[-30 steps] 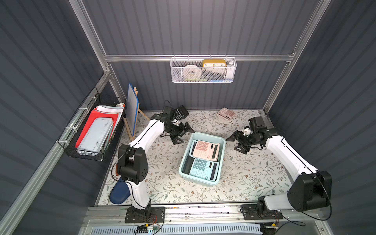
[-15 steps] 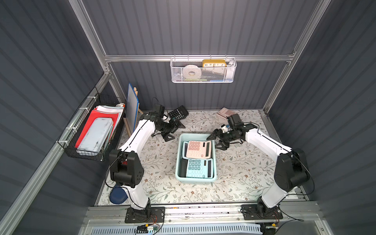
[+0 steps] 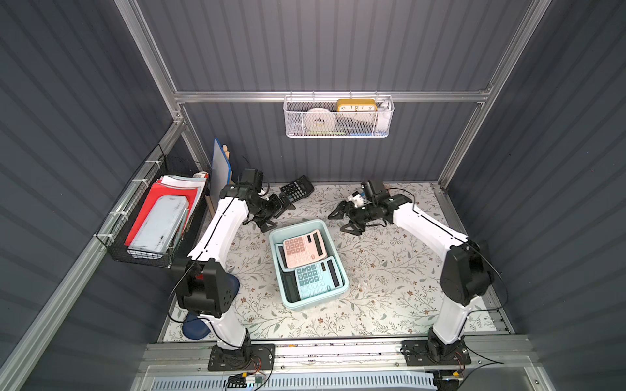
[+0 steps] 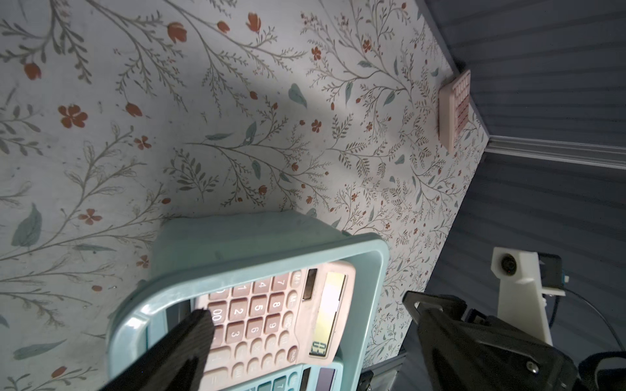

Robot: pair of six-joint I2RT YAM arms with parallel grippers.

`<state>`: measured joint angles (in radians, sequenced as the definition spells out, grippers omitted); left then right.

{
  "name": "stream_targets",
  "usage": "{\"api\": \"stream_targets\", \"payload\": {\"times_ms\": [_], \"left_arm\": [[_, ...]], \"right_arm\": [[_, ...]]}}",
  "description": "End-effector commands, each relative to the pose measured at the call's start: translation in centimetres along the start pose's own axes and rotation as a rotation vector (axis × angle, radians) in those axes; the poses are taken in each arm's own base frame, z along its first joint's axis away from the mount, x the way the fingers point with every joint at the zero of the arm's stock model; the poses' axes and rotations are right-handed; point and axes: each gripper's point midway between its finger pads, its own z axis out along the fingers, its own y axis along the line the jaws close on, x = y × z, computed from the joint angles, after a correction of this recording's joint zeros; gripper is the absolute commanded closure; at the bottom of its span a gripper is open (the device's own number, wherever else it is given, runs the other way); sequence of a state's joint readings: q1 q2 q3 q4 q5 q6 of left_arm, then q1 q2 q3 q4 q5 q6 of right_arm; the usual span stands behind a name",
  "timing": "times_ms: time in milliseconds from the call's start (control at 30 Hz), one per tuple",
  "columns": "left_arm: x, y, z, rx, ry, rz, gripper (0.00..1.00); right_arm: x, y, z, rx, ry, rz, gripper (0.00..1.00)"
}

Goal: Put the calculator in the storage box
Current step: Adjust the storage box at the center of the board, then pick up the calculator at the center of the board.

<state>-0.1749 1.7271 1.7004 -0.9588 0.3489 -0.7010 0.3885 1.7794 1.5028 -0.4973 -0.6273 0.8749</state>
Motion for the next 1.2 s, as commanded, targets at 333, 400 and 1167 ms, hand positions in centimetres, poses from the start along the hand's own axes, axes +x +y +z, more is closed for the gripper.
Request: {"api": "stream_targets", "payload": {"times_ms": [333, 400, 1167], "left_arm": [[-3.2, -3.2, 0.3, 0.044, -0.011, 0.034, 0.01], [-3.5, -3.2, 0.4, 0.041, -0.011, 0.037, 0.01], [-4.8, 0.0, -0.6, -0.035, -0.055, -0.062, 0.01]], "right_arm": [[-14.9, -9.3, -6.0, -0.151, -0.503, 0.512, 0.19], [-16.6, -10.9, -6.3, -0.168, -0.552, 0.584, 0.19], [-28.9, -22.9, 0.8, -0.353, -0.626, 0.953, 0.24]]}}
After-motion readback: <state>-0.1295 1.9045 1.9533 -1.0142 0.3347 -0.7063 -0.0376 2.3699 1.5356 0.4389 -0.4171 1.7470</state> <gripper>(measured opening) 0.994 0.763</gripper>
